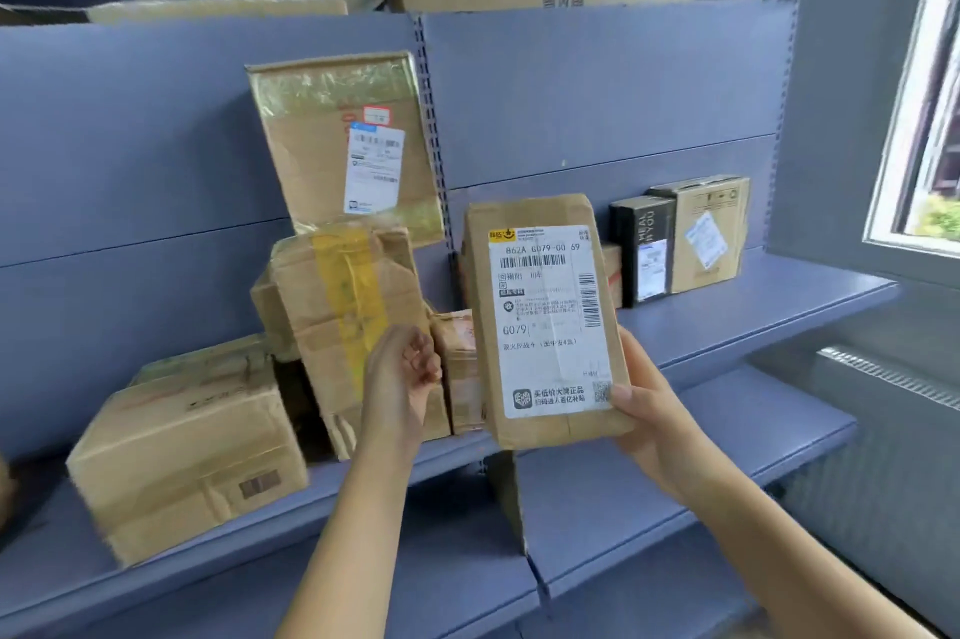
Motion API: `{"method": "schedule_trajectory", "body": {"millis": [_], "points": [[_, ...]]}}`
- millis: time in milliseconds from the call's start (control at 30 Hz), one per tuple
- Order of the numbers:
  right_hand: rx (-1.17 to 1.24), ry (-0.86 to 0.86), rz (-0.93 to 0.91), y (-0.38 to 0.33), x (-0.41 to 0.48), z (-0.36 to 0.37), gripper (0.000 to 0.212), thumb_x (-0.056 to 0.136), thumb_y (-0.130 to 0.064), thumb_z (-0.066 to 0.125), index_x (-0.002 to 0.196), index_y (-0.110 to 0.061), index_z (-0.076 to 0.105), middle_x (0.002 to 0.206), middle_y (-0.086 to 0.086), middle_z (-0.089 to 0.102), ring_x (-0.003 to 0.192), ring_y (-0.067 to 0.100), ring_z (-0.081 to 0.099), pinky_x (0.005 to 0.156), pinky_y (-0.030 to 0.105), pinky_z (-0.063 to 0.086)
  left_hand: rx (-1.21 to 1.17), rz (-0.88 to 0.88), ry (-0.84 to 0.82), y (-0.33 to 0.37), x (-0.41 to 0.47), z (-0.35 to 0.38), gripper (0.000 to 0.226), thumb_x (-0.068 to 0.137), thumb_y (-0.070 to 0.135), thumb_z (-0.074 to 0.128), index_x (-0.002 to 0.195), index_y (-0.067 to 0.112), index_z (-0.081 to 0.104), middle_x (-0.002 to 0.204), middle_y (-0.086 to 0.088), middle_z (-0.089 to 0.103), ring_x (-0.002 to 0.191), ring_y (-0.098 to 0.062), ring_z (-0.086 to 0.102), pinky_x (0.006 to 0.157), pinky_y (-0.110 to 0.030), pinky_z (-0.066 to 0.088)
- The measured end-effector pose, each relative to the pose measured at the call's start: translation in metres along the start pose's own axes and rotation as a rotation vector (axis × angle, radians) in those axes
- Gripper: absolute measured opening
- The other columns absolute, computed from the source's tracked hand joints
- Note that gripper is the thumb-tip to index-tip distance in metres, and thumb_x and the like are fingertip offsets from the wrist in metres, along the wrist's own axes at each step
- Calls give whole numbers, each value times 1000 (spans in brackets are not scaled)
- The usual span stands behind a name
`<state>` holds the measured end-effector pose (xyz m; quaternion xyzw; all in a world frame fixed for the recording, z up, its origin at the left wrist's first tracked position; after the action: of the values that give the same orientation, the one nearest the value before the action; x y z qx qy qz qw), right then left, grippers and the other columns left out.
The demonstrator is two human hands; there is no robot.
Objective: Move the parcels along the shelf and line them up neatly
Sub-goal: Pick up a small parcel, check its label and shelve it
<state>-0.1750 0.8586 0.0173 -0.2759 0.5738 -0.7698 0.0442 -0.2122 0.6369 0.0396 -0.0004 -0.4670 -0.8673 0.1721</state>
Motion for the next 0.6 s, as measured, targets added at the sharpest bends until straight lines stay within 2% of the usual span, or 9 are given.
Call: {"method": "schedule_trajectory", "body": {"millis": [100,167,267,367,467,600], "points": [[-49,184,-66,-21,-42,-67,86,65,-37,67,144,-23,34,139,7,55,120,27,59,87,41,54,42,-88,-111,-51,-6,65,30,92,5,42,64,13,43,45,6,46,38,-8,39,42,-19,30],[-86,303,-100,-34,-72,-106,86,67,-37,67,145,-24,34,141,7,53,124,29,56,95,49,49,28,-140,-199,-84,-12,107,31,93,4,41,64,14,44,45,6,48,38,-7,41,40,-17,33],[-103,469,-122,-55,-106,-152,99,57,-50,83,142,-25,38,133,5,60,114,27,63,79,35,56,22,-193,-319,-127,-21,162,33,93,6,41,62,16,45,47,6,49,43,-7,41,45,-18,34],[-127,618,-144,-72,-134,-197,99,46,-53,87,132,-29,47,124,2,66,103,22,68,68,29,57,13,-258,-436,-172,-29,218,32,94,7,43,63,17,45,49,5,48,43,-8,43,47,-20,35],[-176,707,-155,-82,-153,-245,92,44,-48,87,127,-34,50,121,-1,68,103,21,68,67,29,57,-5,-324,-553,-216,-32,273,30,93,7,44,65,16,46,51,4,50,44,-8,45,46,-20,37],[-246,749,-156,-89,-148,-307,101,46,-57,86,135,-31,45,128,1,64,112,25,64,77,34,56,-18,-353,-652,-266,-14,335,43,93,5,44,55,20,54,52,4,51,45,-9,45,49,-22,35]]}}
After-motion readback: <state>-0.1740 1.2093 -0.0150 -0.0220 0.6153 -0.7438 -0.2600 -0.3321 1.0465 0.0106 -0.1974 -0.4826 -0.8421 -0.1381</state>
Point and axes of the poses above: each hand's wrist, its own x-axis towards the middle knuckle, its own z-axis out of the palm, y = z × x, the point moved 2 cm from there along x, towards the middle knuckle
